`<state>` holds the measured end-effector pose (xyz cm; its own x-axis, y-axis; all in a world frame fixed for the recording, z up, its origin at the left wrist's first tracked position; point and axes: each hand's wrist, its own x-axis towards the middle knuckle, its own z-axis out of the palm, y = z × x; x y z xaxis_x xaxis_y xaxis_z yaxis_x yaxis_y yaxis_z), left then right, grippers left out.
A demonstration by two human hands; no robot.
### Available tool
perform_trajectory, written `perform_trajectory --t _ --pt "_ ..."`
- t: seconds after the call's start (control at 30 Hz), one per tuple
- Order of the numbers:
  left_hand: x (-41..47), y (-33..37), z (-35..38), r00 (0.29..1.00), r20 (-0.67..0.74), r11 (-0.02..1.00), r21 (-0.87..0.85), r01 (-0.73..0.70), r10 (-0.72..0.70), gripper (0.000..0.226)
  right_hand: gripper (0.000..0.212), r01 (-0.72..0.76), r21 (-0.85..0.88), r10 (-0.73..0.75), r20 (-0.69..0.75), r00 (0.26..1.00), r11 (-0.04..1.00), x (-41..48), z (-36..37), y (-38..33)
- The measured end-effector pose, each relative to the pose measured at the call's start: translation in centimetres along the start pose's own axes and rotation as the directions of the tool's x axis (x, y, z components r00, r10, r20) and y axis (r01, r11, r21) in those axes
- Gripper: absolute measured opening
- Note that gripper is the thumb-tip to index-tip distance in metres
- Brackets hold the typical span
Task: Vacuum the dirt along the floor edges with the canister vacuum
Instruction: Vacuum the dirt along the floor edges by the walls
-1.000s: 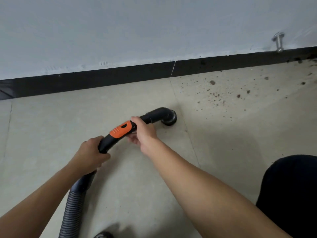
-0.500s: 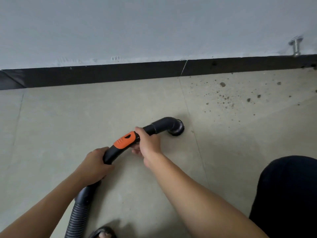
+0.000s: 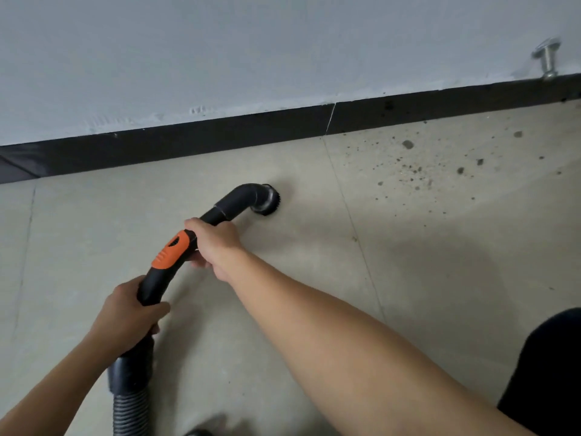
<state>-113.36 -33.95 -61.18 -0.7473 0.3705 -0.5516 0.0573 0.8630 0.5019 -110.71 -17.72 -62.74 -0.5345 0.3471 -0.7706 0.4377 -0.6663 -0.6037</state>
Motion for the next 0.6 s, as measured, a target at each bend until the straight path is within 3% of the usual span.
perform_trajectory --t 0.17,0.4,0.6 --pt "0.2 1.7 1.1 1.000 -0.018 1.000 0.023 -0.010 0.010 0.017 0.018 -0.005 -0.003 0.005 0.020 1.000 1.000 0.5 -1.8 -0.5" --pt "3.2 12.4 5.8 0.972 0.124 0.963 0.159 -0.218 0.199 0.018 0.033 0.019 0.172 0.006 -0.141 0.990 0.985 -0.5 -13.1 -6.6" --pt "2.7 17.4 8.5 0.931 0.225 0.872 0.341 -0.351 0.287 0.016 0.024 -0.001 0.351 0.058 -0.153 0.987 0.936 -3.2 -20.4 -6.0"
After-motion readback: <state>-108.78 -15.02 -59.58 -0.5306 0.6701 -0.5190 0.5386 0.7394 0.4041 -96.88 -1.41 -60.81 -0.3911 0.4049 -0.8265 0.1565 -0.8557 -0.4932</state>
